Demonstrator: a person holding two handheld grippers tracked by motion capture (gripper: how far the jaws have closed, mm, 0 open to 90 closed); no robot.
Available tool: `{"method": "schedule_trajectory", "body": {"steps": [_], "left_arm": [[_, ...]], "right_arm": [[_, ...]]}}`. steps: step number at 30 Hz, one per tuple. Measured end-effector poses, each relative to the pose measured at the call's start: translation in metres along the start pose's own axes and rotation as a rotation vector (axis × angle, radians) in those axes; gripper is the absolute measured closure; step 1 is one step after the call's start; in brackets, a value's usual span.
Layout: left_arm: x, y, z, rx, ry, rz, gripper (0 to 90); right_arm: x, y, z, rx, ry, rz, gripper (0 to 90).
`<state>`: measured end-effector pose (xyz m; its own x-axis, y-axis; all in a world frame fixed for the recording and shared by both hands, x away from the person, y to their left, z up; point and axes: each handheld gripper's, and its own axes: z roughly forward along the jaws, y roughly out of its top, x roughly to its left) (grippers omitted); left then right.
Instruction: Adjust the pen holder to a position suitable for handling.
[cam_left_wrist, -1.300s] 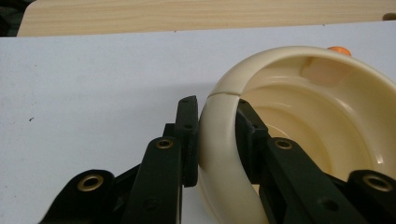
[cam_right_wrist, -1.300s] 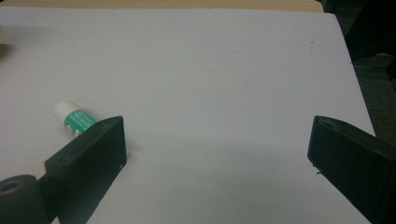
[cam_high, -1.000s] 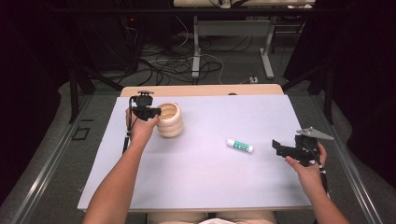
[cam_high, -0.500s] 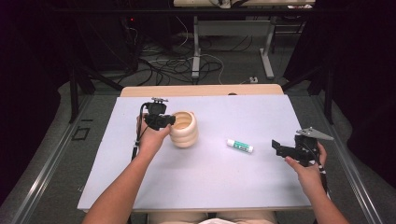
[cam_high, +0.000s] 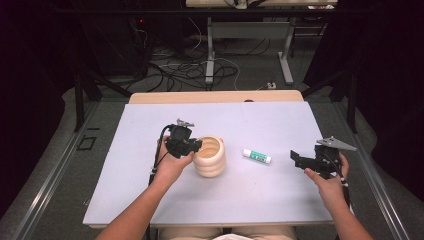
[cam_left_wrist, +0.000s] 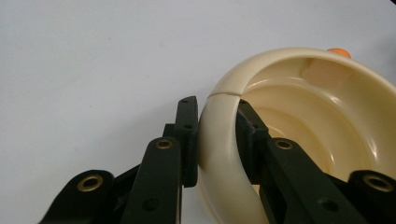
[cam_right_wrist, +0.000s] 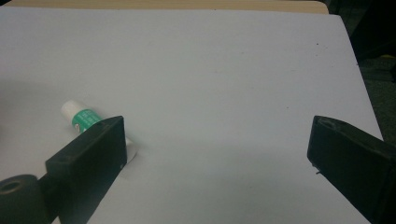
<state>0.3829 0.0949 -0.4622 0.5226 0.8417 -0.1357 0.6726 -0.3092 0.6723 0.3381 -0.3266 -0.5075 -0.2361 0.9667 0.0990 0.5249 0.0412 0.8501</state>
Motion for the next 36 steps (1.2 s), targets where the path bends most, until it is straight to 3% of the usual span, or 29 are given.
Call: {"method": "schedule_trajectory", "body": {"steps": [14, 25, 35, 36], "left_arm": [[-0.021, -0.025, -0.001, 0.03, -0.034, 0.05, 74.8], [-0.025, -0.035, 0.004, 0.04, -0.052, 0.07, 74.5], [-0.027, -0.04, 0.007, 0.03, -0.043, 0.092, 74.0], [-0.027, -0.04, 0.008, 0.027, -0.05, 0.091, 73.7]], "right_arm": [[0.004, -0.001, 0.002, 0.005, 0.004, -0.012, 4.4], [0.005, -0.002, 0.002, 0.005, 0.012, -0.01, 4.4], [0.005, -0.003, 0.002, 0.009, 0.012, -0.026, 4.5], [0.005, -0.002, 0.0, 0.038, 0.01, -0.032, 4.5]]}}
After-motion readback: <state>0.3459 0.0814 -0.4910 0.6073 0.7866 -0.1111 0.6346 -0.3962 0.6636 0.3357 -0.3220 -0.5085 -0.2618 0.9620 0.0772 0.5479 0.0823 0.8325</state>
